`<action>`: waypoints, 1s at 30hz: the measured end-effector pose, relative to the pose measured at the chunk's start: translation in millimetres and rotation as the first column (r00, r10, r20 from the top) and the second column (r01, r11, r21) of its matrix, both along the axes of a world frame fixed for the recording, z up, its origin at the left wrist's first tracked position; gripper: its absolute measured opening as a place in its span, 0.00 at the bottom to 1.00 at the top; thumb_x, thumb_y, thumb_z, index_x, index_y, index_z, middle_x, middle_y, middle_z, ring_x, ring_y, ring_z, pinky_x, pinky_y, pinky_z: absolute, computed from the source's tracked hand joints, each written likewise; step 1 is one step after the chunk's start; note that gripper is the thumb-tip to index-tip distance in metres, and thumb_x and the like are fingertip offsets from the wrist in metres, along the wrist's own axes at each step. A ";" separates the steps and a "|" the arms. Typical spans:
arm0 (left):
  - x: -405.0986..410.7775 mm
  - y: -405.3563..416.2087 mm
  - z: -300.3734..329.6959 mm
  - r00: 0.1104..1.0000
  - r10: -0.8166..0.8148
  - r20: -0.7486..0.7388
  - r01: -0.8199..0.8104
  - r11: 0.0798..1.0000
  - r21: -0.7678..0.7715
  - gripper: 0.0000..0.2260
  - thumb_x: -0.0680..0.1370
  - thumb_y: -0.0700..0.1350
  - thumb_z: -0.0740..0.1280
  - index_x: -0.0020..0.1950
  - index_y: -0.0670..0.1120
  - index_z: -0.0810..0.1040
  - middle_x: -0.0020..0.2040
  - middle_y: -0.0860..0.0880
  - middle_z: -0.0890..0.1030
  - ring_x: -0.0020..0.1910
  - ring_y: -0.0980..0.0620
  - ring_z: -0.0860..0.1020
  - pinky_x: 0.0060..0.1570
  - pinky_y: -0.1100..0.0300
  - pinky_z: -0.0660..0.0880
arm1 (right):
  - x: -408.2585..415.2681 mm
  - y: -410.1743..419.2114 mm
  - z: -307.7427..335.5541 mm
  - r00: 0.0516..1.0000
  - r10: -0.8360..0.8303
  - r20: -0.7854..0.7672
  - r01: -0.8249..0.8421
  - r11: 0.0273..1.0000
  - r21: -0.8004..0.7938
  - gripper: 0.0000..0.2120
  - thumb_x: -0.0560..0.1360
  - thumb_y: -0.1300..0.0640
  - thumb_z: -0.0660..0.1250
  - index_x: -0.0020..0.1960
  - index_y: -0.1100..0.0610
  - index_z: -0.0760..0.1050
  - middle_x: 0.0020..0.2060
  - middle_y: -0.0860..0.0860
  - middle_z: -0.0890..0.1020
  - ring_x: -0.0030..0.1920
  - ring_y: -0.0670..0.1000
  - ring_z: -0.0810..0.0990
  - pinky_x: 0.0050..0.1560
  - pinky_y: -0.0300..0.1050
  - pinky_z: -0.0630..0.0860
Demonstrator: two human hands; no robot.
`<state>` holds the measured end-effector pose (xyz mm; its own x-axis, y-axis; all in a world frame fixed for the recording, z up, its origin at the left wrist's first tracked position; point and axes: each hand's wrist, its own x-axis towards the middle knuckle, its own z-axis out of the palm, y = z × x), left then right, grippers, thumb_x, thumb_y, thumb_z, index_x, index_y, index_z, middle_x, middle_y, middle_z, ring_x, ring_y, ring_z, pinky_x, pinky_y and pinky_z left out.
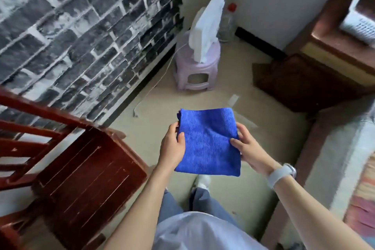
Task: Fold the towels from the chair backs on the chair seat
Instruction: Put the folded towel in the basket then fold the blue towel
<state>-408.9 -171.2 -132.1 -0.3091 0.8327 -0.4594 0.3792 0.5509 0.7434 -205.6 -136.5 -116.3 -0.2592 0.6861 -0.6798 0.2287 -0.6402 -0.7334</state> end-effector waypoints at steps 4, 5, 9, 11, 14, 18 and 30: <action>64.1 65.4 22.7 0.984 -0.168 0.054 0.162 0.981 0.103 0.20 0.79 0.40 0.56 0.71 0.52 0.63 0.59 0.55 0.75 0.56 0.51 0.74 0.54 0.60 0.69 | 64.6 34.1 25.8 0.987 -0.162 0.011 0.160 0.979 0.123 0.23 0.78 0.66 0.54 0.59 0.39 0.65 0.59 0.50 0.76 0.60 0.53 0.76 0.49 0.47 0.76; 77.4 81.6 25.7 0.975 -0.211 0.063 0.203 0.972 0.117 0.21 0.79 0.40 0.57 0.71 0.53 0.63 0.60 0.56 0.75 0.57 0.52 0.74 0.56 0.60 0.69 | 79.1 43.1 30.5 0.980 -0.200 0.013 0.195 0.969 0.154 0.22 0.78 0.67 0.54 0.61 0.41 0.65 0.60 0.51 0.76 0.60 0.53 0.76 0.51 0.48 0.76; 130.2 152.3 32.8 0.947 -0.314 0.062 0.299 0.937 0.182 0.20 0.78 0.39 0.59 0.69 0.51 0.67 0.62 0.51 0.76 0.58 0.52 0.75 0.58 0.61 0.69 | 130.8 87.5 42.2 0.946 -0.319 0.047 0.297 0.919 0.259 0.21 0.77 0.66 0.55 0.60 0.43 0.65 0.61 0.53 0.75 0.61 0.53 0.76 0.61 0.54 0.73; 155.4 191.2 34.6 0.936 -0.343 0.075 0.321 0.923 0.213 0.19 0.77 0.39 0.60 0.68 0.49 0.69 0.61 0.49 0.77 0.59 0.51 0.75 0.61 0.57 0.71 | 152.4 116.0 44.4 0.921 -0.388 0.044 0.359 0.885 0.295 0.19 0.78 0.66 0.56 0.60 0.44 0.66 0.59 0.52 0.76 0.59 0.51 0.76 0.60 0.50 0.74; 192.0 254.3 36.3 0.916 -0.395 0.066 0.369 0.898 0.241 0.18 0.77 0.38 0.61 0.67 0.47 0.71 0.61 0.46 0.78 0.58 0.48 0.76 0.61 0.53 0.72 | 184.0 166.6 48.9 0.883 -0.465 0.059 0.421 0.843 0.336 0.16 0.79 0.64 0.56 0.61 0.48 0.65 0.56 0.50 0.77 0.56 0.48 0.77 0.55 0.41 0.75; 242.3 344.4 42.1 0.888 -0.458 0.035 0.437 0.866 0.245 0.17 0.77 0.40 0.61 0.66 0.48 0.72 0.59 0.47 0.79 0.56 0.47 0.77 0.60 0.52 0.72 | 227.2 242.3 56.7 0.833 -0.540 0.119 0.463 0.798 0.385 0.15 0.79 0.62 0.56 0.64 0.51 0.66 0.55 0.49 0.77 0.53 0.45 0.77 0.53 0.39 0.75; 414.4 531.0 70.0 0.790 -0.611 0.050 0.572 0.764 0.299 0.17 0.78 0.41 0.59 0.67 0.50 0.71 0.59 0.52 0.78 0.52 0.56 0.76 0.53 0.65 0.69 | 377.8 395.5 68.4 0.667 -0.735 0.121 0.622 0.639 0.452 0.14 0.78 0.64 0.55 0.60 0.49 0.66 0.54 0.47 0.75 0.53 0.45 0.76 0.52 0.39 0.73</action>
